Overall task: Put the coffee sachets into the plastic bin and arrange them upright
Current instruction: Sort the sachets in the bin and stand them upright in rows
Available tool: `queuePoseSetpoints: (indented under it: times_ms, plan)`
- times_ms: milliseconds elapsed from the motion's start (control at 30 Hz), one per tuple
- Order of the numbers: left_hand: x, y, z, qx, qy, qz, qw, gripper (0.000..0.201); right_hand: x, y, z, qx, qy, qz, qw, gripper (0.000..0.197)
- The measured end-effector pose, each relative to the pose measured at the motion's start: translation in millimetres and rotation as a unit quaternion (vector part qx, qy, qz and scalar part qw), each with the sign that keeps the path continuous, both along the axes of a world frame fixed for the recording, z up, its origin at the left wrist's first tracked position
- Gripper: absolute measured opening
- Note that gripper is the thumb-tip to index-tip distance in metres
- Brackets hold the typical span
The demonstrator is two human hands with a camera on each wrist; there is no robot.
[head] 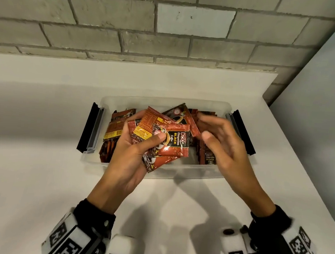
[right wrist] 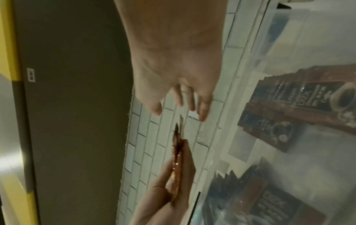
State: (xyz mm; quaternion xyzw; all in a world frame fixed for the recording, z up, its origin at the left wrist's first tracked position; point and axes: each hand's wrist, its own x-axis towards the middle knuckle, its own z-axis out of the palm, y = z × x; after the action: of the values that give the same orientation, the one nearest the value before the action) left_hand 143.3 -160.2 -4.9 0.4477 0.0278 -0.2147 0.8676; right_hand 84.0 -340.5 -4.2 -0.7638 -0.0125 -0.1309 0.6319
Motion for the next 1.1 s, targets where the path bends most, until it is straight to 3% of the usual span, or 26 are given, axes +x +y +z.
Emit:
queuePoseSetpoints:
  times_ms: [67,133,333,433,567,700,933,1100]
  plan:
    - [-2,-4,-1,-0.011,-0.006,0.016,1.0,0.067,0,5,1,0.05,0.063,0.0,0.997,0.054]
    - [-4,-9,-1,-0.018,-0.012,0.017,1.0,0.066,2,9,0,0.056,0.103,0.009,0.993,0.062]
    - [-9,-14,-3,-0.043,-0.017,0.025,0.999,0.044,3,2,5,0.05,0.094,-0.039,0.994,0.028]
    - [-9,-11,-4,-0.034,-0.018,0.041,0.998,0.046,0,-6,8,0.089,0.102,-0.031,0.99,0.03]
    - [-11,-11,-2,-0.041,-0.025,0.074,0.996,0.045,1,-17,13,0.24,0.102,-0.078,0.962,0.03]
    - [-14,-15,-3,-0.048,-0.032,0.078,0.995,0.042,1,-8,16,0.374,0.127,-0.036,0.918,0.032]
    - [-22,-21,-6,-0.049,-0.028,0.049,0.997,0.043,14,10,12,0.369,0.156,-0.033,0.916,0.025]
    - [-20,-18,-7,-0.039,-0.013,0.057,0.998,0.063,20,5,12,0.337,0.134,-0.078,0.929,0.015]
